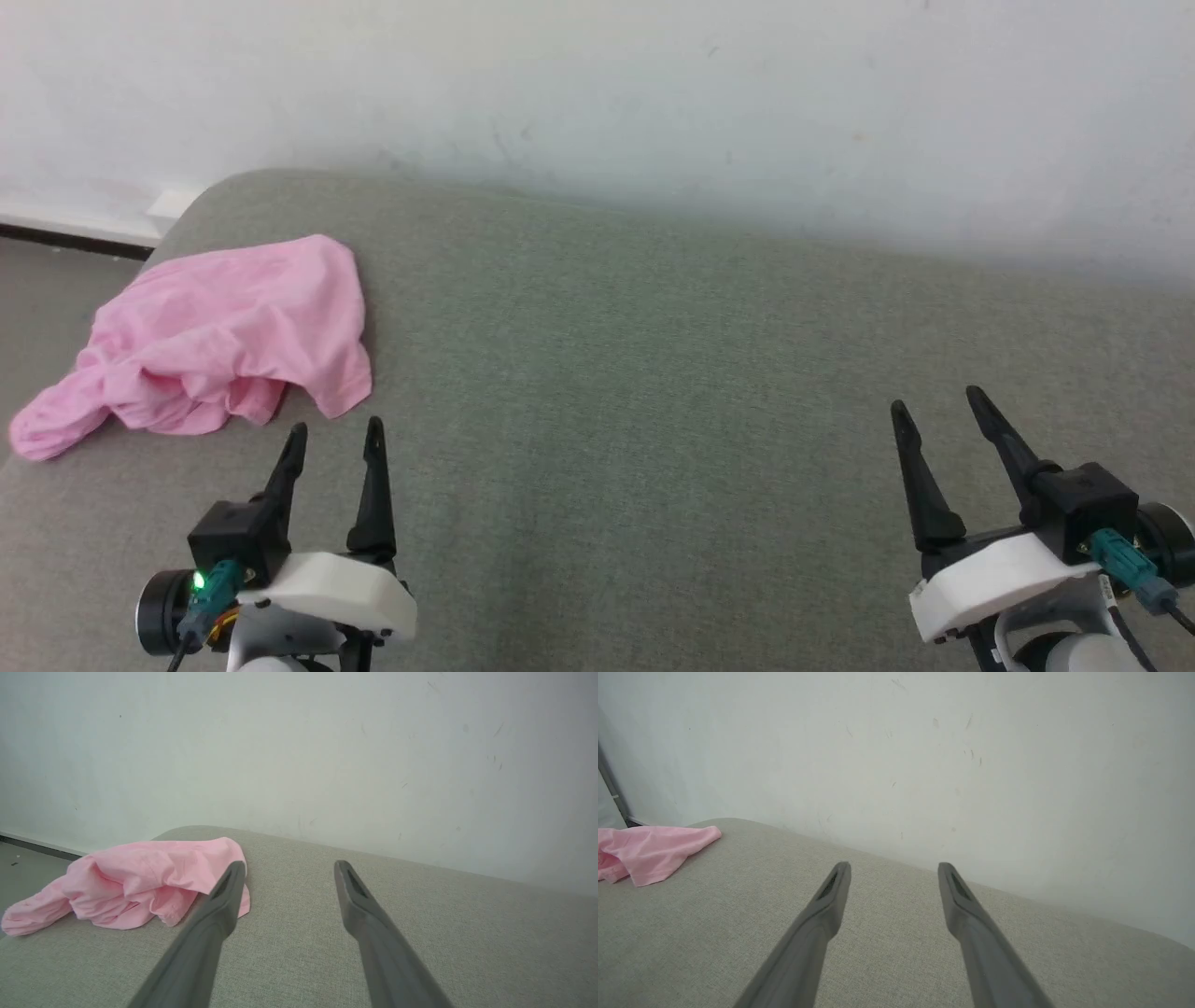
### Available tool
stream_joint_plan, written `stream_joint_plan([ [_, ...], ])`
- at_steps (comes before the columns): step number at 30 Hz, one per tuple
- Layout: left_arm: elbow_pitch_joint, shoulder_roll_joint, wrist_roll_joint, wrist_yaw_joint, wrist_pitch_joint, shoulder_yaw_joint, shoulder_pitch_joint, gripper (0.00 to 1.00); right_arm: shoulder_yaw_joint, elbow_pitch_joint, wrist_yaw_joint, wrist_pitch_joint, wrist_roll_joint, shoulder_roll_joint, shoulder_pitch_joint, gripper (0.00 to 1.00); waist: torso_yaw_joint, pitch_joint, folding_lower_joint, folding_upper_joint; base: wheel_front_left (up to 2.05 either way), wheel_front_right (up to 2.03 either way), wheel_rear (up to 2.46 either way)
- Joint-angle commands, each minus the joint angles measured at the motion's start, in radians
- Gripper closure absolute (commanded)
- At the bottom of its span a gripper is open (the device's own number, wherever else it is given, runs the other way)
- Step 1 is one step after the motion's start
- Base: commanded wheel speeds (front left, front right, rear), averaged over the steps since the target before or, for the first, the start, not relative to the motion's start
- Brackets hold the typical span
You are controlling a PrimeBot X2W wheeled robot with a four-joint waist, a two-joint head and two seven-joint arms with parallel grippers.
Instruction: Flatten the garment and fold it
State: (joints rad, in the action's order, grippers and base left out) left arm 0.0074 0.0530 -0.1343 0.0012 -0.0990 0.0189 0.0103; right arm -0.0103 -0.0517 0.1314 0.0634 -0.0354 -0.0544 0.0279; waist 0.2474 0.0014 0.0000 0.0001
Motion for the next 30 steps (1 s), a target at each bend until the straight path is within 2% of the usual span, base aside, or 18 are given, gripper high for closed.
stream_joint_plan([
  [1,-0.002,-0.001,-0.013,0.002,-0.01,0.007,-0.011,0.0,-0.004,-0.008,0.0,0.008,-0.004,0.002,0.01,0.0,0.015,0.001,0.0,-0.0001,0.0,0.0,0.0],
  [17,0.005,-0.002,-0.041,0.021,-0.044,0.064,-0.049,0.0,-0.019,-0.029,0.0,0.015,0.003,0.002,-0.004,0.0,0.066,0.048,0.0,-0.0001,0.0,0.0,0.0],
  [26,0.001,0.001,-0.039,-0.003,-0.062,0.145,-0.185,0.0,-0.031,-0.054,0.0,-0.001,0.03,0.003,-0.04,0.0,0.054,0.132,0.0,-0.0001,0.0,0.0,0.0],
  [30,0.014,0.028,-0.042,-0.018,-0.071,0.199,-0.276,0.0,-0.052,-0.063,0.0,-0.011,0.046,0.003,-0.064,0.0,0.027,0.182,0.0,-0.0001,0.0,0.0,0.0],
])
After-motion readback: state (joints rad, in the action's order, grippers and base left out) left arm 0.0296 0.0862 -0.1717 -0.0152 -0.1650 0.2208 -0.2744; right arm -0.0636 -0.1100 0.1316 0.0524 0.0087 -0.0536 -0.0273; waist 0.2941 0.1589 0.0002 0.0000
